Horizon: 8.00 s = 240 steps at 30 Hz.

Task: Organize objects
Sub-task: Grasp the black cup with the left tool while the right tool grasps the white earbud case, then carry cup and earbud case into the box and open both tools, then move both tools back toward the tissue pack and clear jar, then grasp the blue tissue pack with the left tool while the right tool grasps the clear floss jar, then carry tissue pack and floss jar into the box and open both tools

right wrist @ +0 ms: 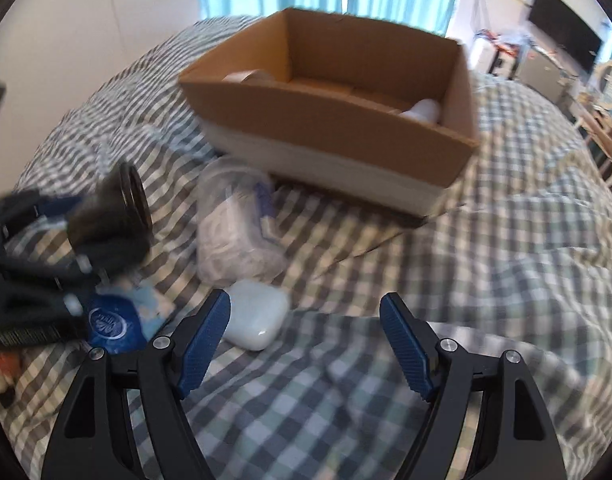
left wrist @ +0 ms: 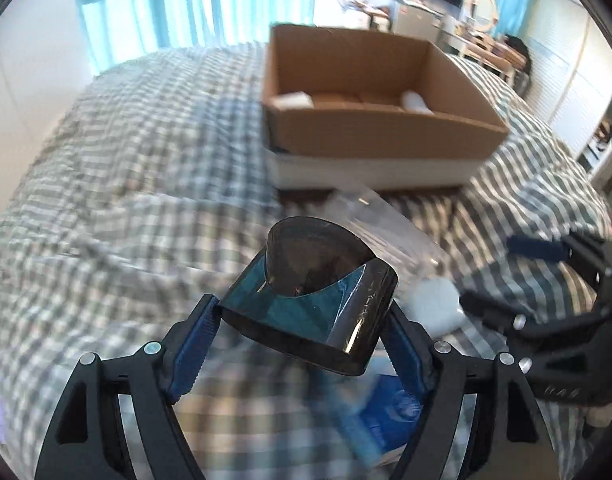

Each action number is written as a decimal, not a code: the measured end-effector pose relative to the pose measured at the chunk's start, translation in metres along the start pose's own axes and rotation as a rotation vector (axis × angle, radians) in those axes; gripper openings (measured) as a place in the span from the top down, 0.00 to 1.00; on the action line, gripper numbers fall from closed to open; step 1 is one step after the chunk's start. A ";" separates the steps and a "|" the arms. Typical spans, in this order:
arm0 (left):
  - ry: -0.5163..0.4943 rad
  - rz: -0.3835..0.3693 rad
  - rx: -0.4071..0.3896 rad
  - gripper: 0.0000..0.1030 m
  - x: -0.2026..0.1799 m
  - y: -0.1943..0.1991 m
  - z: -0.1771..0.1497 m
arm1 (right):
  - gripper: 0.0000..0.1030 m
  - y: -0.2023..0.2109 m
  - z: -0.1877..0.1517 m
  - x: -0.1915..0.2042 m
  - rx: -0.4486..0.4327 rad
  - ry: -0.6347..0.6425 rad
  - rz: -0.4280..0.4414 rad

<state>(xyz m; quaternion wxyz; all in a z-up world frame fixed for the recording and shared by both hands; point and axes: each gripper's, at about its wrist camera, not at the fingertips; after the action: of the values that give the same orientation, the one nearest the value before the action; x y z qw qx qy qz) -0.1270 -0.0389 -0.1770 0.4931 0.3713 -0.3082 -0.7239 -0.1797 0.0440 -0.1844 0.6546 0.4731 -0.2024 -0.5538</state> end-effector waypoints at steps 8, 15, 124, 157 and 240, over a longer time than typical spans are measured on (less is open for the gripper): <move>0.016 0.074 -0.006 0.22 0.015 -0.002 0.007 | 0.25 -0.033 0.005 0.030 0.093 0.092 0.031; 0.008 0.070 0.017 0.22 0.018 -0.013 0.005 | 0.30 -0.049 0.005 0.039 0.137 0.116 0.016; -0.308 0.216 -0.331 0.02 -0.068 0.031 0.203 | 0.19 0.094 0.172 -0.143 -0.409 -0.296 -0.165; -0.005 0.206 -0.093 0.02 -0.053 0.032 0.014 | 0.18 0.079 0.005 -0.060 -0.272 -0.144 -0.189; 0.053 0.152 -0.018 0.72 0.030 -0.010 0.019 | 0.40 -0.014 0.037 0.046 -0.058 0.092 -0.025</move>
<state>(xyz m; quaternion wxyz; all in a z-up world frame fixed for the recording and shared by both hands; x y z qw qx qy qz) -0.1546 -0.0625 -0.1817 0.5579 0.3615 -0.3160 -0.6769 -0.2027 -0.0118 -0.1900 0.6698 0.4811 -0.1501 -0.5453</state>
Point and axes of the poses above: each gripper's, at about its wrist camera, not at the fingertips, and y roughly against the way its jaws point, x to its left, z to its top, and after that the axes turned 15 degrees about -z, right-handed
